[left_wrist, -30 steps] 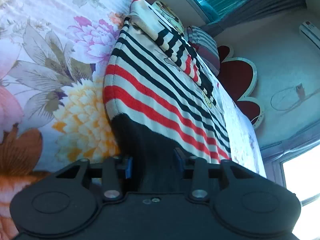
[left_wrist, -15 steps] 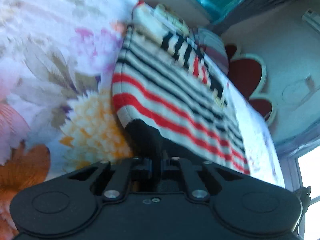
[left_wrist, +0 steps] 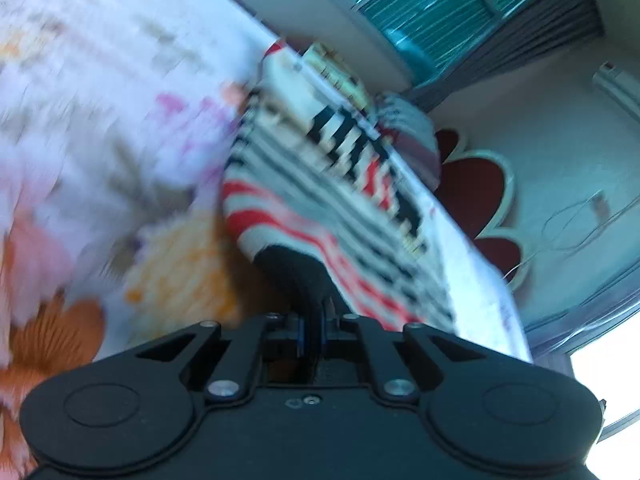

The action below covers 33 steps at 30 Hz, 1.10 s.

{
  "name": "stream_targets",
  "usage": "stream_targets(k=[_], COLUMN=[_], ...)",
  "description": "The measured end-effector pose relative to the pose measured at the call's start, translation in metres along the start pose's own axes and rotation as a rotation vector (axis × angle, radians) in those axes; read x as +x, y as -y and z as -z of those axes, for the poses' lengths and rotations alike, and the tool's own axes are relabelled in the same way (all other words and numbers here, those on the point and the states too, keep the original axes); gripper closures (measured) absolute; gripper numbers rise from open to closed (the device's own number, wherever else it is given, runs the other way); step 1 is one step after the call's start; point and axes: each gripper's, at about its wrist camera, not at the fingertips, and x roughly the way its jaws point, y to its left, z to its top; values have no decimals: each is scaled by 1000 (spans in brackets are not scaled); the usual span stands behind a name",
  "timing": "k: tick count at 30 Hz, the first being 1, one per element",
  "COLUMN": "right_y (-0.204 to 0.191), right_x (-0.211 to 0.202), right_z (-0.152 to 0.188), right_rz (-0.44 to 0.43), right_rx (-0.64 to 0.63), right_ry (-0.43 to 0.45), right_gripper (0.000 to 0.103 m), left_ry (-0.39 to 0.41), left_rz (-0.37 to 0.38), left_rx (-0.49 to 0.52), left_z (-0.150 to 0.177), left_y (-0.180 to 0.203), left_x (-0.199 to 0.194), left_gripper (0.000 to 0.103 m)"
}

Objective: Fold small clothes
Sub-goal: 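Grasp the sweater hem with both grippers and lift it toward the collar, then lay the hem over the collar and open both grippers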

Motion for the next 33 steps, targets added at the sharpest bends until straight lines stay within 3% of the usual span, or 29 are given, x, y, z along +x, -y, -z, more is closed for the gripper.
stream_targets(k=[6,10,19,25,27,28,29,30,31,32,33], right_y=[-28,-45,-33,-1,6,10,11,9,8,10,11], right_x=[-2,25,168,259,272,275,272,266,260,255,252], right_z=[-53,-109,-242,-276,-281,-282,-284,-281,-281,-280,-279], right_rz=[-71,-92,-109,-57,-40,-51,-59,-44,-29,-35,-46], right_rx=[-5,-12,-8,-16,-40,-39,-60,-98,-132,-148,-163], right_ry=[114,138,63,7,36,46,72,111,157,188,190], right_gripper=[99,99,99,99,98,90,73,60,32,28,28], left_ry=[87,111,84,18,24,39,60,82,114,151,167], left_rz=[55,53,-61,-147,-153,-136,-131,-144,-159,-178,-186], left_rx=[55,97,132,191,225,229,248,277,308,338,372], left_z=[-48,-95,-197,-228,-232,-232,-231,-230,-228,-225,-224], left_y=[43,60,60,37,34,32,32,34,36,38,40], left_x=[6,36,175,249,257,256,253,249,244,239,236], left_gripper=[97,97,97,94,84,79,70,52,40,15,19])
